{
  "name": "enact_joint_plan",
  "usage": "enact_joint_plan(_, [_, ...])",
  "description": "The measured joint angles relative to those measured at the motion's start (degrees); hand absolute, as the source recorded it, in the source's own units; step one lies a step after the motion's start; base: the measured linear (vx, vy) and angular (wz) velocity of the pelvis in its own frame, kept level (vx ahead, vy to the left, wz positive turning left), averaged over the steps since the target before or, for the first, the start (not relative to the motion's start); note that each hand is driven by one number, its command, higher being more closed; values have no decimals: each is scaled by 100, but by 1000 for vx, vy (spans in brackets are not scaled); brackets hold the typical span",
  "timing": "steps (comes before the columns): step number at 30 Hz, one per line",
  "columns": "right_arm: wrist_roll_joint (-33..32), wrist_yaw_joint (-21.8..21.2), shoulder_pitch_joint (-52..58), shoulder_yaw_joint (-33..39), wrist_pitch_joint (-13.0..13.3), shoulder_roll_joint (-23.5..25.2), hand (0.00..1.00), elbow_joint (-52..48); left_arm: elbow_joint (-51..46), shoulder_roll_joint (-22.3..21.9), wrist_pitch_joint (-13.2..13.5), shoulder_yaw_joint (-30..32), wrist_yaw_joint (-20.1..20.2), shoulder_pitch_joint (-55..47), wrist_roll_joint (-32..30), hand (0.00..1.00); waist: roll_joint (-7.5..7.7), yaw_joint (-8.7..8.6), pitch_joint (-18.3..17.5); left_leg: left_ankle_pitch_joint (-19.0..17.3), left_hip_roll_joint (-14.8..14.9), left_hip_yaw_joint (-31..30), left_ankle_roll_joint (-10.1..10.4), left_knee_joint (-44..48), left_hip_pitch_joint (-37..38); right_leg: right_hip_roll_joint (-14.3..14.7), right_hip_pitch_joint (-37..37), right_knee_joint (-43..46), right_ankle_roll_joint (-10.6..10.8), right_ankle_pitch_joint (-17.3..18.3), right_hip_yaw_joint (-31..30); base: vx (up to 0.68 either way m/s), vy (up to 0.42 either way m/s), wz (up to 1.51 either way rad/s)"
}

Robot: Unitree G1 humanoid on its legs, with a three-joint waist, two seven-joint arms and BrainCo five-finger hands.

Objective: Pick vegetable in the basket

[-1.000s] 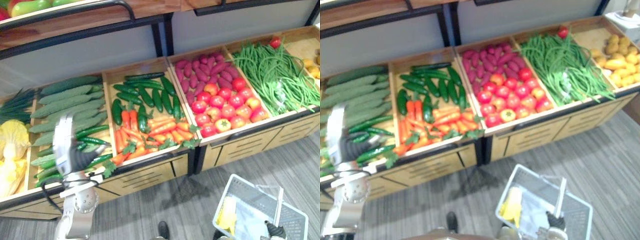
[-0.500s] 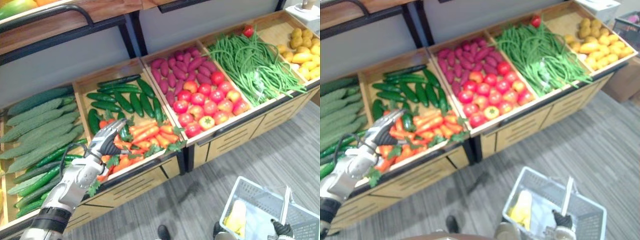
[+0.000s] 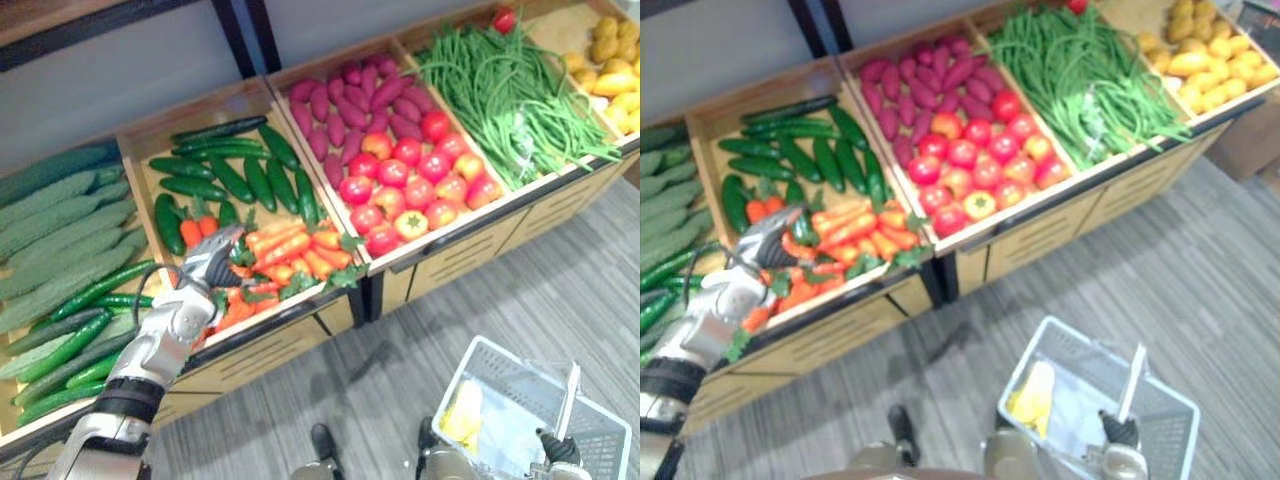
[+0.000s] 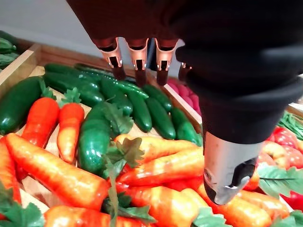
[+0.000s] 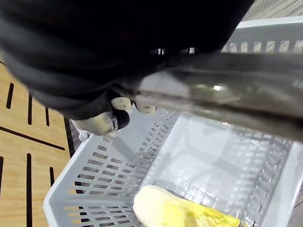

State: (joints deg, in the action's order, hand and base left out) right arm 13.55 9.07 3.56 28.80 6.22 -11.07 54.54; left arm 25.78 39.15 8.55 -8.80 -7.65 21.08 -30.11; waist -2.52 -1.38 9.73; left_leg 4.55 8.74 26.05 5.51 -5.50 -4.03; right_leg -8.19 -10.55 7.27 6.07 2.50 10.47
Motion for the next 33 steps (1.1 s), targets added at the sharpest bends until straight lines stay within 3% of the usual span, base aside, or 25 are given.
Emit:
enact_joint_plan(10, [-3,8,-34,-9,-2,104,100,-171,-4,-205,-178,121,-89,285,-7,0,179,10,231,-2,-8,116,2,-1,-181,-7,-295,102,-19,-14,-178,21,6,-5])
enact_joint_plan(33, [-11,29,-182,-20,3,105,100,-432,-7,-298,-435,499,-159,902,-6,0,304,53,729,-11,47,333,10,1,-415,71,-661,92,-85,-117,-420,41,0,-5])
